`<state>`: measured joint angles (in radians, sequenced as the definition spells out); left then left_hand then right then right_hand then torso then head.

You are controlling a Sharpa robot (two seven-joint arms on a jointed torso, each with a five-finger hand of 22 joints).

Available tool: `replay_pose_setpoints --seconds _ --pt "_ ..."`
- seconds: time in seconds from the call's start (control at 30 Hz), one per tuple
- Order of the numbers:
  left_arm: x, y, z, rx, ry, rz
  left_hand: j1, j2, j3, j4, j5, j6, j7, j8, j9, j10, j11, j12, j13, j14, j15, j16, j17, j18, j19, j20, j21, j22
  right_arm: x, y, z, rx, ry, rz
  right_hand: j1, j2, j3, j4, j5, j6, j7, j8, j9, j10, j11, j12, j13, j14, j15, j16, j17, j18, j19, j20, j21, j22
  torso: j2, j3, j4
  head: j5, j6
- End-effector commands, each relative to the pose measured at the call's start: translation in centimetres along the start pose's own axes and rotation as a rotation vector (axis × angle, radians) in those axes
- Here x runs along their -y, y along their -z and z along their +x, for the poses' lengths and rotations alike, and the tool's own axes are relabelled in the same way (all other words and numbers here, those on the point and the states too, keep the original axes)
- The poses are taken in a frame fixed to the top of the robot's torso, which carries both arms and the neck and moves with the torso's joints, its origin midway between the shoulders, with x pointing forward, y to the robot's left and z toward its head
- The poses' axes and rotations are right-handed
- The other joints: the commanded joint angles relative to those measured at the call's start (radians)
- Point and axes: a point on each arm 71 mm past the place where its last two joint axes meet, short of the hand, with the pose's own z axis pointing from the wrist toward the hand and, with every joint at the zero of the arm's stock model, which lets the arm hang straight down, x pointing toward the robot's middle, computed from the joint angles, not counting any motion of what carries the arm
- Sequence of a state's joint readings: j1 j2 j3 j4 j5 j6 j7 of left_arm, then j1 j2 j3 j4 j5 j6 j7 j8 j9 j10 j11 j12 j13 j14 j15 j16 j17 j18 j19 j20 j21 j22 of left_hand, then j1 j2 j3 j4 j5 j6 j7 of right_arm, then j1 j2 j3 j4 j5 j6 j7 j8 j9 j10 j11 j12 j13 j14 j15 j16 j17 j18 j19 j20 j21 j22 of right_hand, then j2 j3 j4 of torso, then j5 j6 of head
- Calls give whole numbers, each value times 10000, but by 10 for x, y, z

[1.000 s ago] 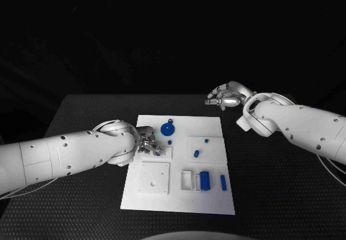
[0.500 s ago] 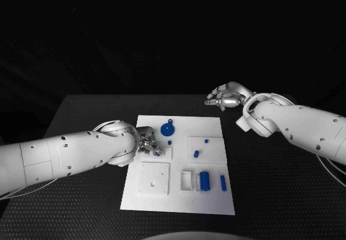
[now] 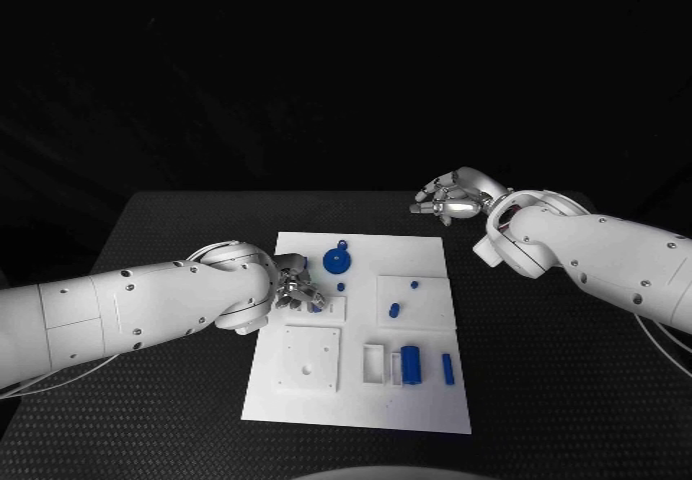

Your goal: Assemble the parts on the task board

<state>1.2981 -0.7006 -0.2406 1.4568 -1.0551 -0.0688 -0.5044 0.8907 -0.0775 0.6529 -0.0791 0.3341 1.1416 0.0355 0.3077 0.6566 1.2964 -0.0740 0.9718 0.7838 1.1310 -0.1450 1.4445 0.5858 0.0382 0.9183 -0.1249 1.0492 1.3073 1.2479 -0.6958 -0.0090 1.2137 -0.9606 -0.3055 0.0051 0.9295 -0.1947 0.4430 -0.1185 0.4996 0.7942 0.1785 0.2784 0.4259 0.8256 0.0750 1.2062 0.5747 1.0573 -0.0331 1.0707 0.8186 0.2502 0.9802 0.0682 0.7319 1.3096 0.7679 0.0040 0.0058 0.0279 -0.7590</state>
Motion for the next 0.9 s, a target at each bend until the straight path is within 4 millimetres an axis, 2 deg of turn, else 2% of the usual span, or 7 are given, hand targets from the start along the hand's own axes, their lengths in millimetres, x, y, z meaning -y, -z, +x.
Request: replay_pose_setpoints --seconds 0.03,0.4,0.9 --pt "9 1 -2 53 330 336 549 404 910 -966 42 99 -16 78 60 110 -18 31 -18 54 -272 39 -12 51 59 -1317 54 173 -1 0 1 -137 -26 -82 -116 -12 4 47 42 -30 66 47 -15 -94 -7 47 -16 -91 10 44 -11 116 28 11 -30 200 1 1 3 6 15" --pt "10 2 -2 71 253 323 548 392 920 -1019 234 133 -42 80 119 159 -47 39 -34 117 -299 56 -21 58 105 -1332 71 164 -1 0 2 -187 -28 -78 -113 -12 1 43 41 -34 67 46 -17 -95 -6 50 -20 -91 10 46 -13 116 28 10 -28 201 10 -2 8 12 12" --pt "11 3 -4 -392 -87 373 668 293 984 -1029 211 137 -58 61 162 170 -65 26 -53 148 -321 44 -39 68 143 -1347 74 153 -1 0 3 -214 -33 -86 -109 -13 -5 37 39 -39 68 45 -19 -99 -5 54 -28 -94 11 48 -17 116 25 9 -27 202 14 -5 5 15 -7"
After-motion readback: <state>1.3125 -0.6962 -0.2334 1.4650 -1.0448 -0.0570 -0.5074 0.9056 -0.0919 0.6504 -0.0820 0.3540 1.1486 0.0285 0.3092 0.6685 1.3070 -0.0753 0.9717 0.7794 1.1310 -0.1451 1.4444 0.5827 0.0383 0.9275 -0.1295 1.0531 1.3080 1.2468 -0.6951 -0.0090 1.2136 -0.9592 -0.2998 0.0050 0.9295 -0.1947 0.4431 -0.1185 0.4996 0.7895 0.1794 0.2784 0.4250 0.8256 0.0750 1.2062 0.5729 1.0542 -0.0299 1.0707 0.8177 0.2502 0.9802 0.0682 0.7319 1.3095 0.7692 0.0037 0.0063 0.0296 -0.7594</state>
